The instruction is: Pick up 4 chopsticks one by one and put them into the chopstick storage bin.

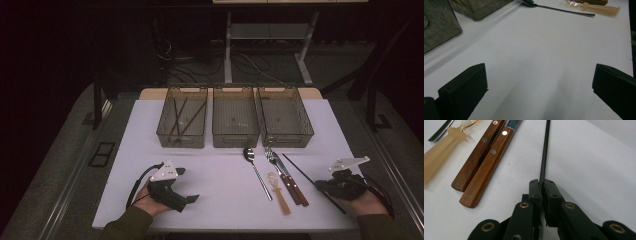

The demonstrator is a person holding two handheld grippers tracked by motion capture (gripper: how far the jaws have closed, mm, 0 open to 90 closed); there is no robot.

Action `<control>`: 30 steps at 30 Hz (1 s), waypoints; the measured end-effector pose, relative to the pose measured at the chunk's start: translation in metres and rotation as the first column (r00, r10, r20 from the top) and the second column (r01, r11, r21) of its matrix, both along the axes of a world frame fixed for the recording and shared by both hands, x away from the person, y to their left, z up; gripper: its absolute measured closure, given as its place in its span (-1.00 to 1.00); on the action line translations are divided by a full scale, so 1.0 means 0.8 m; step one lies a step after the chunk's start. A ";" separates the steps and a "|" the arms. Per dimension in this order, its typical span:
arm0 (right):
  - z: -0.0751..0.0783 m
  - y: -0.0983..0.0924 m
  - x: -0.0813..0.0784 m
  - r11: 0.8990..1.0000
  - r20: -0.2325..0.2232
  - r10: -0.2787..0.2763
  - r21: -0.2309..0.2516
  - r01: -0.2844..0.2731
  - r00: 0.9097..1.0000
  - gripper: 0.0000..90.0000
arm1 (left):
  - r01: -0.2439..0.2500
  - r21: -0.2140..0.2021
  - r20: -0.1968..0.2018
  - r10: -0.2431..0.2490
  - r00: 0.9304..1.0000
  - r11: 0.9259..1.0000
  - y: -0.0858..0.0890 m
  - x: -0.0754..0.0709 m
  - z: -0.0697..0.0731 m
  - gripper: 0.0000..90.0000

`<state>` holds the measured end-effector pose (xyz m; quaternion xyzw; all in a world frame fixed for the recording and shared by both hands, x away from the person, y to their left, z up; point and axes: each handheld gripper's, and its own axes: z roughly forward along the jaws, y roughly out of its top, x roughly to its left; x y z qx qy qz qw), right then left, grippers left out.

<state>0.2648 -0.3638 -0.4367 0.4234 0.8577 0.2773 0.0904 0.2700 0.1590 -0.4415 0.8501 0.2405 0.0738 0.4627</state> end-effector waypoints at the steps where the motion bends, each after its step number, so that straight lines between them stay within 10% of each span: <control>1: 0.000 -0.001 0.000 1.000 -0.003 0.001 0.004 -0.001 1.000 0.91 | 0.000 0.001 0.000 0.000 1.000 1.000 0.000 0.000 0.000 -1.00; 30: 0.032 -0.017 0.001 0.981 0.133 0.021 0.191 -0.047 0.991 0.91 | 0.000 0.006 -0.002 0.000 1.000 1.000 0.000 0.000 0.000 -1.00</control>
